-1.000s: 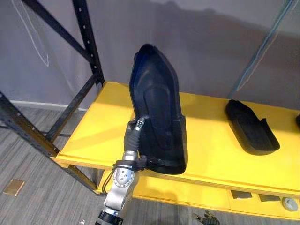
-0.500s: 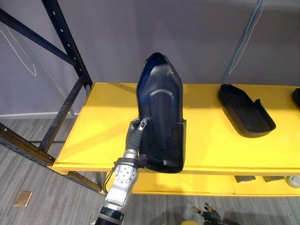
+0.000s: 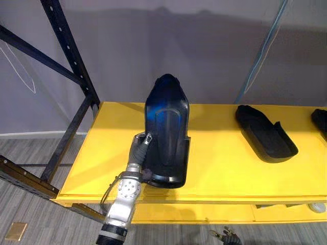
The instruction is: Walk over and take plastic housings, then place them on the shelf
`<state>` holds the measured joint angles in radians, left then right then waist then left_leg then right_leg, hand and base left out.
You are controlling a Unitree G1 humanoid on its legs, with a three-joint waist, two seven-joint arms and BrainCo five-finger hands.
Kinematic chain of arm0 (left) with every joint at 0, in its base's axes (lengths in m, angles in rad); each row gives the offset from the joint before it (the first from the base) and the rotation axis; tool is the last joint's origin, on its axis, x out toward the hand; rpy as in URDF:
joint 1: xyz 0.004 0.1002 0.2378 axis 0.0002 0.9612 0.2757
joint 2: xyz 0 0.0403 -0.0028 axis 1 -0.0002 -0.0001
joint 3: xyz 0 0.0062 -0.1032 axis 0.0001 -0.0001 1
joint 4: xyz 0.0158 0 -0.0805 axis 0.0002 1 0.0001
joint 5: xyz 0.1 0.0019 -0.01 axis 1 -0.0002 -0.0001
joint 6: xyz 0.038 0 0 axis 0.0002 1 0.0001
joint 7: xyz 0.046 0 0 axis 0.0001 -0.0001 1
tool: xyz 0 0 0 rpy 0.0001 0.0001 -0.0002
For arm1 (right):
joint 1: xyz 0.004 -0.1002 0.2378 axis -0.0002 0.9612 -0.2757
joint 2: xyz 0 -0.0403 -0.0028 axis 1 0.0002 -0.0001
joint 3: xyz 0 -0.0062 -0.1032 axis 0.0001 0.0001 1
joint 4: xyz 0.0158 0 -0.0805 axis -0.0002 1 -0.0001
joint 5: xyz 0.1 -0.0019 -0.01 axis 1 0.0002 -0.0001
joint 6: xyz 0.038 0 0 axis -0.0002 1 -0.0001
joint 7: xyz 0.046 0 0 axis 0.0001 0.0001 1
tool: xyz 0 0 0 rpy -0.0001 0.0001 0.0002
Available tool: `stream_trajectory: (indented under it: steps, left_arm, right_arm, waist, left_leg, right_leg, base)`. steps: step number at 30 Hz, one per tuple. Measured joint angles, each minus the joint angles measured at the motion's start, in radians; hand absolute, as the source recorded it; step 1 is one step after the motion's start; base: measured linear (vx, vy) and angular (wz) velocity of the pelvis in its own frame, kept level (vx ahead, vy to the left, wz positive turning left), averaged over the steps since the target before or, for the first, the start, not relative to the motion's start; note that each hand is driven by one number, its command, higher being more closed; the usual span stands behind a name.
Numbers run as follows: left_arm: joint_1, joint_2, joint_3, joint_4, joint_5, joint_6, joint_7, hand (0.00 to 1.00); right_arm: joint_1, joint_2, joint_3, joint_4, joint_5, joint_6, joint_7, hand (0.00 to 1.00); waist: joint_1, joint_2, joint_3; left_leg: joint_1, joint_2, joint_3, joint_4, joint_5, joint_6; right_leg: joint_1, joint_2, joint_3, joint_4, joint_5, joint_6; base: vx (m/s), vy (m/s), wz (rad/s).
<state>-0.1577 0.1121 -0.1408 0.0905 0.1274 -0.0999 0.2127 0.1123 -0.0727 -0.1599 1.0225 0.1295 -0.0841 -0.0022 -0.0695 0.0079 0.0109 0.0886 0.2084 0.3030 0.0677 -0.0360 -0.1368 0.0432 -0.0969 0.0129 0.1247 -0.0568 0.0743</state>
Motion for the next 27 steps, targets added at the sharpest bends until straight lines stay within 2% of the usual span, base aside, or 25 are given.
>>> stream_trajectory:
  steps: [5, 12, 16, 18, 20, 25, 27]
  left_arm:
    - [-0.202, 0.052, 0.033, 0.181, 0.065, 0.053, 0.031, 1.0]
    - [-0.346, 0.06, 0.041, 0.356, 0.106, 0.119, 0.047, 1.0]
    - [-0.36, 0.054, 0.065, 0.429, 0.112, 0.134, 0.048, 1.0]
    - [-0.379, 0.045, 0.111, 0.496, 0.103, 0.147, 0.05, 1.0]
    - [-0.411, 0.035, 0.122, 0.543, 0.094, 0.155, 0.062, 1.0]
    - [-0.475, 0.019, 0.19, 0.661, 0.05, 0.163, 0.086, 1.0]
    - [-0.487, 0.017, 0.206, 0.689, 0.031, 0.164, 0.099, 1.0]
  right_arm:
    - [0.002, 0.0, -0.007, -0.003, 0.0, 0.0, 0.017, 0.0]
    - [0.006, -0.002, -0.007, -0.019, 0.0, 0.0, 0.032, 0.0]
    - [0.007, -0.003, -0.007, -0.025, 0.0, 0.0, 0.032, 0.0]
    - [0.011, -0.006, -0.008, -0.032, 0.001, 0.0, 0.031, 0.0]
    - [0.019, -0.008, -0.007, -0.031, 0.0, 0.001, 0.031, 0.0]
    - [0.069, -0.013, -0.006, -0.034, 0.0, 0.003, 0.029, 0.0]
    - [0.086, -0.012, -0.006, -0.033, 0.003, 0.003, 0.024, 0.0]
  waist:
    - [-0.015, 0.001, -0.001]
    - [-0.03, 0.003, 0.001]
    - [-0.046, 0.002, 0.002]
    - [-0.059, -0.003, 0.018]
    - [-0.059, -0.007, 0.03]
    - [-0.062, -0.01, 0.042]
    - [-0.075, -0.012, 0.042]
  left_leg:
    - [0.0, -0.003, 0.0, -0.005, 0.004, 0.001]
    - [-0.021, -0.014, 0.0, -0.054, 0.053, 0.003]
    - [-0.028, -0.018, -0.001, -0.092, 0.059, 0.007]
    - [-0.024, -0.032, -0.003, -0.136, 0.096, 0.009]
    - [-0.019, -0.033, -0.006, -0.159, 0.112, 0.013]
    - [-0.036, -0.036, -0.002, -0.16, 0.111, 0.012]
    - [-0.048, -0.037, -0.002, -0.159, 0.111, 0.012]
  right_leg:
    - [0.012, -0.004, -0.002, -0.045, 0.031, 0.003]
    - [-0.027, -0.009, -0.002, -0.071, 0.06, 0.006]
    - [-0.044, -0.007, -0.005, -0.1, 0.06, 0.006]
    - [-0.051, -0.012, -0.021, -0.113, 0.058, 0.009]
    - [-0.057, -0.009, -0.023, -0.109, 0.048, 0.013]
    - [-0.07, 0.0, 0.017, -0.125, 0.045, 0.016]
    - [-0.074, 0.005, 0.035, -0.137, 0.046, 0.015]
  base:
    - [-0.05, 0.047, -0.08]
    - [-0.12, 0.01, -0.06]
    - [-0.17, -0.007, -0.1]
    - [-0.24, -0.025, 0.01]
    - [-0.28, -0.016, 0.09]
    - [-0.13, 0.006, -0.08]
    - [-0.02, 0.011, -0.07]
